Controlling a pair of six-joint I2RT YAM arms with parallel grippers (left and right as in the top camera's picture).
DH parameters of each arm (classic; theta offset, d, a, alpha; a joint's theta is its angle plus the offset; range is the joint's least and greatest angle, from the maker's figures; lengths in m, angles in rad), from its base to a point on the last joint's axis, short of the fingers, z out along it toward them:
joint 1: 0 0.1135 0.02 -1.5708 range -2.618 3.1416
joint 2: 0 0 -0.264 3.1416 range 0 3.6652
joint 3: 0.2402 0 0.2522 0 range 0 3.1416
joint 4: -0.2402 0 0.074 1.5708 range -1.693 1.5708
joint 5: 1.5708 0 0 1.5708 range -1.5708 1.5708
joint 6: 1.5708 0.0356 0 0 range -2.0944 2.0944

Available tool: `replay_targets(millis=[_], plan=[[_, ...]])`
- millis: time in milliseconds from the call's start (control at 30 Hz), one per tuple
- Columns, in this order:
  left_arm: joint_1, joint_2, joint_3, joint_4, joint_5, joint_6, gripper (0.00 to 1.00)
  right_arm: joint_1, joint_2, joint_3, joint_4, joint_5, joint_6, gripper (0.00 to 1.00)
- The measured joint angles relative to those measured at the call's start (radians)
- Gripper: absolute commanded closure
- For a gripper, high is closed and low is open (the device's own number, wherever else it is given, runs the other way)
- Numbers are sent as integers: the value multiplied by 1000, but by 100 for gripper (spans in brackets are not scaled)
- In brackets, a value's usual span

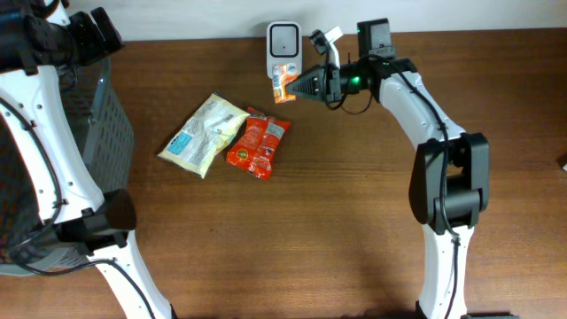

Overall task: Scan the item barcode
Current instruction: 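Hold the orange box barcode in front of the white scanner, then carry the orange box to the right table edge and release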

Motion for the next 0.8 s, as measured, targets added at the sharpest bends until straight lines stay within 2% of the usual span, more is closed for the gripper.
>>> replay_targets(millis=[67, 167, 233, 300, 367, 433, 533, 600, 700, 800], plan=[[0, 0, 0, 0, 0, 0, 1, 22, 0, 0, 11, 29, -24, 96], [0, 0, 0, 0, 0, 0, 1, 27, 0, 0, 12, 334, 154, 96], [0, 0, 0, 0, 0, 0, 1, 38, 0, 30, -4, 676, 237, 96], [0, 0, 0, 0, 0, 0, 1, 87, 0, 91, -28, 1106, 234, 96], [0, 0, 0, 0, 0, 0, 1, 171, 2, 97, 49, 1506, 104, 96], [0, 0, 0, 2, 0, 0, 1, 246, 16, 100, 192, 1706, -131, 96], [0, 0, 0, 0, 0, 0, 1, 295, 96, 111, 332, 1814, -436, 96], [0, 0, 0, 0, 0, 0, 1, 280, 163, 110, 418, 1840, -584, 96], [0, 0, 0, -1, 0, 0, 1, 267, 186, 110, 472, 1843, -678, 96], [0, 0, 0, -1, 0, 0, 1, 256, 186, 110, 503, 1847, -669, 96]])
